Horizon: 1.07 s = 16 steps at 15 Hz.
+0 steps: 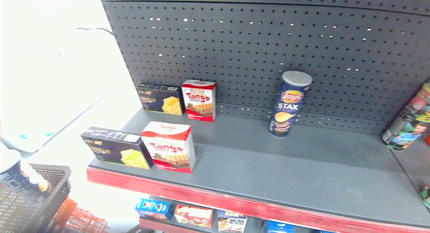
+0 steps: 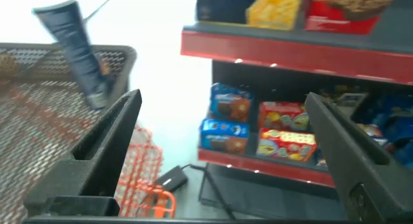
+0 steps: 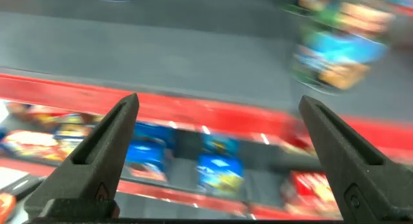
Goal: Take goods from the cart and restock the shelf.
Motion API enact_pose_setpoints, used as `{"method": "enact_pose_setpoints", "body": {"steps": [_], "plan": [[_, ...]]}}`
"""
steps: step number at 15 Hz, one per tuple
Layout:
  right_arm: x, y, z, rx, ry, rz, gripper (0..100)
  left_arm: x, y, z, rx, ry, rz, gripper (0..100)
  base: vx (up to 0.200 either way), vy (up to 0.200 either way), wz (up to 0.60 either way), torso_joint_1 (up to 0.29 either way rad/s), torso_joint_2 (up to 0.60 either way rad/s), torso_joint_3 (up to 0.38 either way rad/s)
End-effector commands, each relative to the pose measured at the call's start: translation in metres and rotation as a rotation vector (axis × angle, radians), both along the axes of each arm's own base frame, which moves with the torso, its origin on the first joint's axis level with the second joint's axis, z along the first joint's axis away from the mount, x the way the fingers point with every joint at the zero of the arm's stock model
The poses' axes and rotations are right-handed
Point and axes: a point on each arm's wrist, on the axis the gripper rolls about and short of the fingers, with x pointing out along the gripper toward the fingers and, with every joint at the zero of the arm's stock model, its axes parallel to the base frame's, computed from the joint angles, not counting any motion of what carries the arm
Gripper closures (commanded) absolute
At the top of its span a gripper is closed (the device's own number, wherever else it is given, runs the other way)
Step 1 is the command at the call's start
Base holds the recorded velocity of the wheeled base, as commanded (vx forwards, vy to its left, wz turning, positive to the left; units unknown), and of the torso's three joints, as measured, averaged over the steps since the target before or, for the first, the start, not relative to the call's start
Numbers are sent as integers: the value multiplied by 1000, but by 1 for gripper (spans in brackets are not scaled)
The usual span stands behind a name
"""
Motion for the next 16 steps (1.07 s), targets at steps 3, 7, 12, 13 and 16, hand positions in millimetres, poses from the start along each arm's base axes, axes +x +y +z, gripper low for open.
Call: {"method": "enact_pose_setpoints", "body": {"steps": [3,7,12,13,16], "plan": [[0,0,0,0,-1,0,0,0,0,0,0,1,0,0,0,0,600,4,6,2],[0,0,0,0,-1,-1,0,0,0,0,0,1,0,0,0,0,150,1,2,-1],[0,0,0,0,-1,-1,0,0,0,0,0,1,0,0,0,0,0,0,0,0],[0,0,0,0,-1,0,0,0,0,0,0,1,0,0,0,0,0,0,0,0],[0,0,0,0,-1,-1,0,0,0,0,6,1,-4,0,0,0,0,0,0,0]]}}
